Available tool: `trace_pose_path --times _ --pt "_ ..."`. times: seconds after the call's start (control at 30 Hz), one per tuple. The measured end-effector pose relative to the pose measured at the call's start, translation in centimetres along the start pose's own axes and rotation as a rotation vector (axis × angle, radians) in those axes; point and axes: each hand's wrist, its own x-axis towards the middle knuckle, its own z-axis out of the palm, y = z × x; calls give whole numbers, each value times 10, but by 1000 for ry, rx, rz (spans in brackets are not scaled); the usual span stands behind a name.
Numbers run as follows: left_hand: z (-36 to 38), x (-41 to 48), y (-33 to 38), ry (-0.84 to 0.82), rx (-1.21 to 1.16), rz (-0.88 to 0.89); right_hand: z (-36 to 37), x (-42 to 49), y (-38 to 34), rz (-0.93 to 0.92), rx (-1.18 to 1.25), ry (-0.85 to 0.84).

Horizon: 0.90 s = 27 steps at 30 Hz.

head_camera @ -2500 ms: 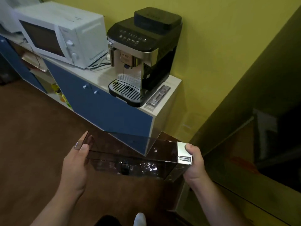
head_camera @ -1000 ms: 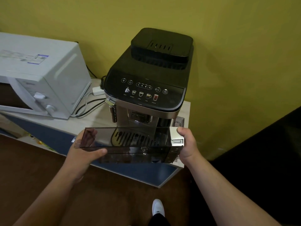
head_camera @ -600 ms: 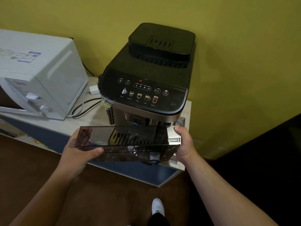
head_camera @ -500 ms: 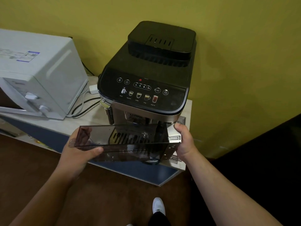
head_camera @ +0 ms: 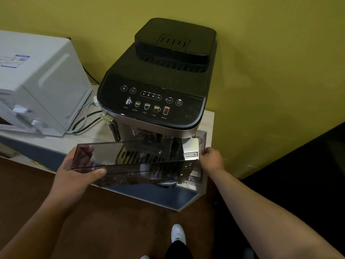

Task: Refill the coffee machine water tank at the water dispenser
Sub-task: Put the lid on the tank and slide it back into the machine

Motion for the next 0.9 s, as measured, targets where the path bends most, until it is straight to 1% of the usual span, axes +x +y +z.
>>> trace_pose_path --times 0.1,0.2,0.4,0.6,0.73,0.9 --pt "0 1 0 5 3 7 8 3 -3 35 -51 -28" --pt "0 2 0 12 15 11 10 1 -7 65 -25 -15" --pt "-3 4 -4 -12 22 6 9 2 -7 193 49 53" --pt "-6 4 1 -55 0 22 -17 -8 8 243 97 154" --pt "-4 5 -1 -87 -32 57 -56 -30 16 212 110 283" --pt "-6 8 -5 -90 -47 43 -101 -78 11 104 133 354"
